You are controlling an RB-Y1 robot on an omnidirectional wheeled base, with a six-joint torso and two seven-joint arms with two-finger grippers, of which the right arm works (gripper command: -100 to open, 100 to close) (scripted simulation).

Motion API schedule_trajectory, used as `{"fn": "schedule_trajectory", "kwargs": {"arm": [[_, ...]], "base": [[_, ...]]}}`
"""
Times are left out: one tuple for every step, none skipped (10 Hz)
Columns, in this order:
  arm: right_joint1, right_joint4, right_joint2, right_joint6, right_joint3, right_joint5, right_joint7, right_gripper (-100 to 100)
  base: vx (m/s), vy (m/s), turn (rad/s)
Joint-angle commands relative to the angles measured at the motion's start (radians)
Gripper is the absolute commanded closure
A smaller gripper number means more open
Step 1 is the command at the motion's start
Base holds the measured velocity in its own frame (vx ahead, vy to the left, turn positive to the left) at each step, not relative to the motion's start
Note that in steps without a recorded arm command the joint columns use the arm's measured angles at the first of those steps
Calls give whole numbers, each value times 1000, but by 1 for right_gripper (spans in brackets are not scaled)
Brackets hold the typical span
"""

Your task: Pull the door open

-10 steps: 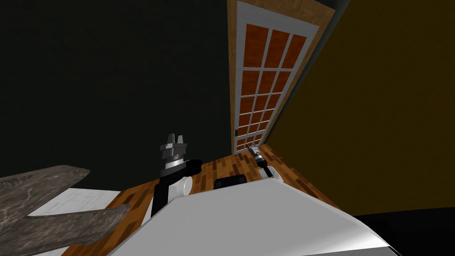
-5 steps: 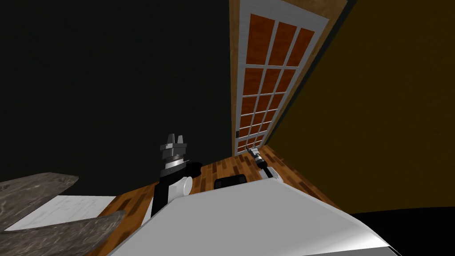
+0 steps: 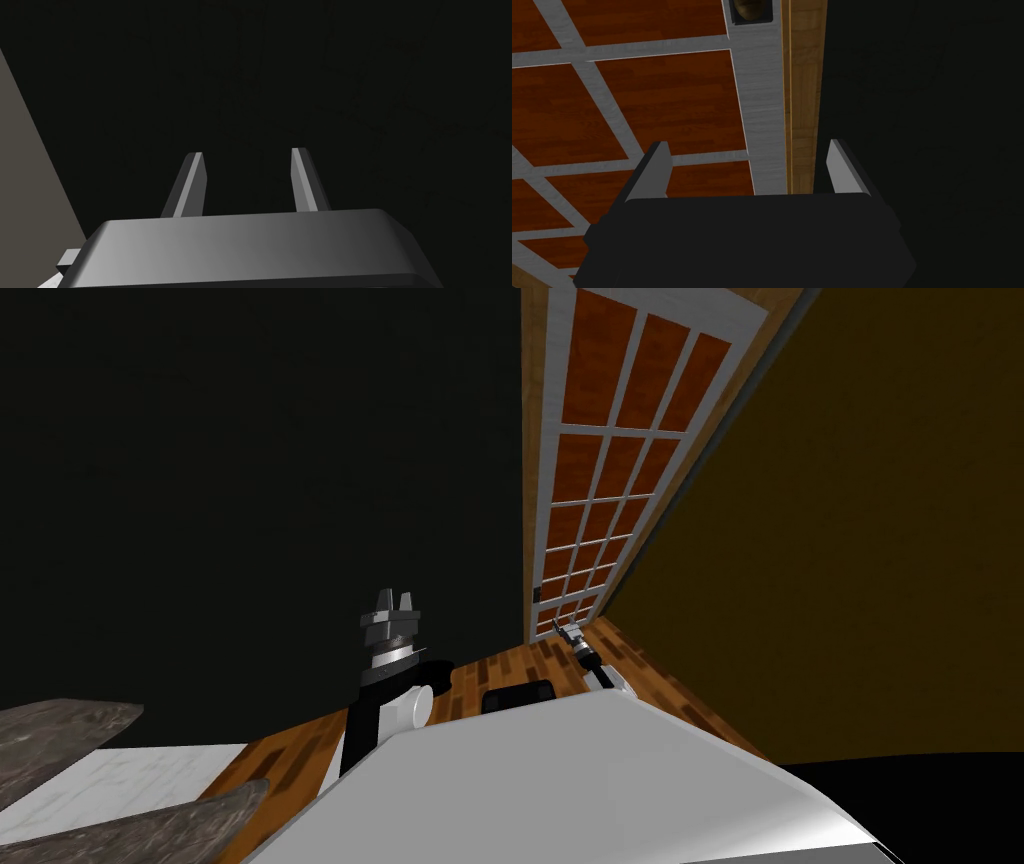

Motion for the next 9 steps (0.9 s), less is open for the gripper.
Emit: {"fn": "schedule_trajectory", "kwargs": {"arm": [[-8, 29, -2, -11, -4, 9, 19, -100], [-12, 44, -2, -16, -6, 14, 28, -100], [-22, 74, -4, -25, -11, 25, 48, -100], [-26, 87, -5, -29, -13, 29, 56, -100], [-30, 97, -5, -33, -14, 33, 63, -100], [-37, 118, -7, -39, -17, 40, 76, -100], [-40, 129, -7, -43, -19, 44, 83, -100], [-47, 149, -8, -49, -21, 51, 96, -100], [-52, 165, -9, -54, -24, 56, 106, -100]], "base": [[101, 24, -7], [93, 14, -10], [115, 25, -12], [120, 18, -14], [102, 5, -5], [120, 10, -7], [121, 16, -8], [125, 19, -10], [141, 17, -11]]}}
